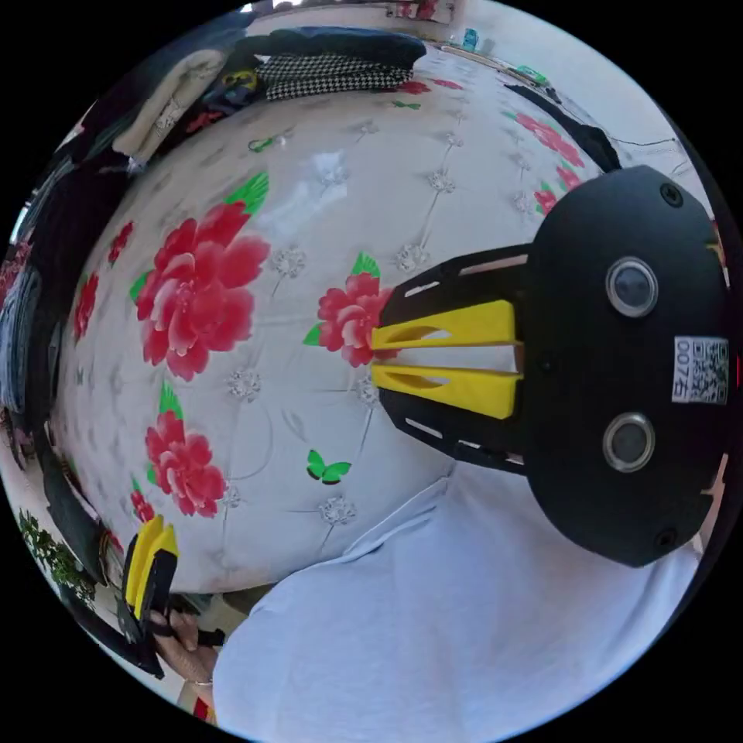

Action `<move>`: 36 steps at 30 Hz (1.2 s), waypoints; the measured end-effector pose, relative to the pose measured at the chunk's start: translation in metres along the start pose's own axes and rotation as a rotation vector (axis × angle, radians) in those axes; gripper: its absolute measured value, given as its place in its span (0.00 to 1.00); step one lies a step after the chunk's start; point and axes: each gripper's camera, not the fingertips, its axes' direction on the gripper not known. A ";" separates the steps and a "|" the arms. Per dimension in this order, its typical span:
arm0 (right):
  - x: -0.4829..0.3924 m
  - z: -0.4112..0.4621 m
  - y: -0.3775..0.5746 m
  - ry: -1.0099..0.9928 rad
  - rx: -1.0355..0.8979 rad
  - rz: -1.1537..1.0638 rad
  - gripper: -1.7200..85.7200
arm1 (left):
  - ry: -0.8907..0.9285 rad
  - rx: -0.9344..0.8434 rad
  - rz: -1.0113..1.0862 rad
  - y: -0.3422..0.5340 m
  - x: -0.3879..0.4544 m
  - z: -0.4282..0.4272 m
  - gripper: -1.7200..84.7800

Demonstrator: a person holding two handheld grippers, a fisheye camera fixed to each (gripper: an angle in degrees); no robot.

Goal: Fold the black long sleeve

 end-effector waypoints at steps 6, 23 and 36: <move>0.079 0.001 0.055 -0.461 0.268 0.260 0.03 | 0.001 -0.098 0.011 -0.070 0.079 0.081 0.11; 0.430 -0.049 0.581 0.284 0.189 1.565 0.12 | -0.160 -0.270 -0.107 -0.132 0.158 0.225 0.09; 0.448 -0.055 0.523 -0.007 0.333 1.194 0.06 | -0.073 -0.207 -0.232 -0.118 0.110 0.239 0.08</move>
